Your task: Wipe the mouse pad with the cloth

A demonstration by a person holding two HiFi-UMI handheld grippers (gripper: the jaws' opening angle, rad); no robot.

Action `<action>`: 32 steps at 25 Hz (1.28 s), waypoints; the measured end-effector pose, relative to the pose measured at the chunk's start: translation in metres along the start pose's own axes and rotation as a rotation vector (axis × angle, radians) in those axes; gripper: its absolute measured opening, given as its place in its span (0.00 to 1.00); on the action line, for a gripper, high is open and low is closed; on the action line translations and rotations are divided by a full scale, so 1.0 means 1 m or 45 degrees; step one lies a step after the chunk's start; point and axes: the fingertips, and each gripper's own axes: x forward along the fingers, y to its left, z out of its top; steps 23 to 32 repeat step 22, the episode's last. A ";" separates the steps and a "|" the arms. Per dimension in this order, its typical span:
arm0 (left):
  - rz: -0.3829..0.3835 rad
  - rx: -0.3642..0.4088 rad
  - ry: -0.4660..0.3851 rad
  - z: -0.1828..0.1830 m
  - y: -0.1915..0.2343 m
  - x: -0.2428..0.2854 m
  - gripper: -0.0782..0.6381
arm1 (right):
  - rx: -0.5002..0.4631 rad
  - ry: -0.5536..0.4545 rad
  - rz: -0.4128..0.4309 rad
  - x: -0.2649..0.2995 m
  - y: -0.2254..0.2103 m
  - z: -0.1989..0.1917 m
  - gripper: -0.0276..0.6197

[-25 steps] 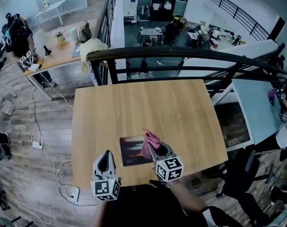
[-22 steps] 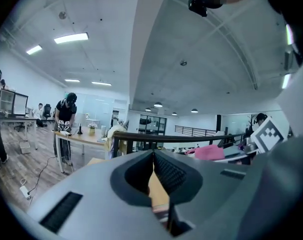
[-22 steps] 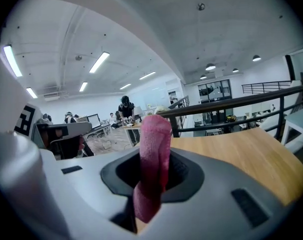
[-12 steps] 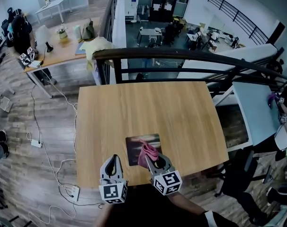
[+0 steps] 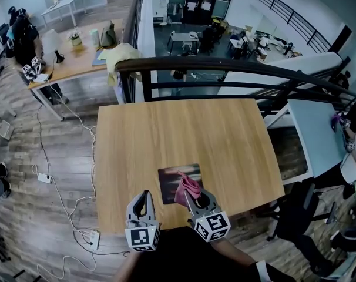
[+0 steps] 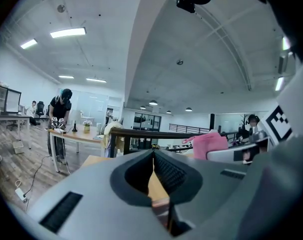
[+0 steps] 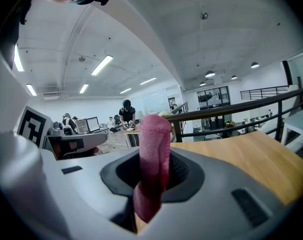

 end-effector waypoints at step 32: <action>-0.046 -0.015 -0.002 0.001 -0.006 0.004 0.14 | -0.040 -0.027 0.019 0.002 0.003 0.010 0.18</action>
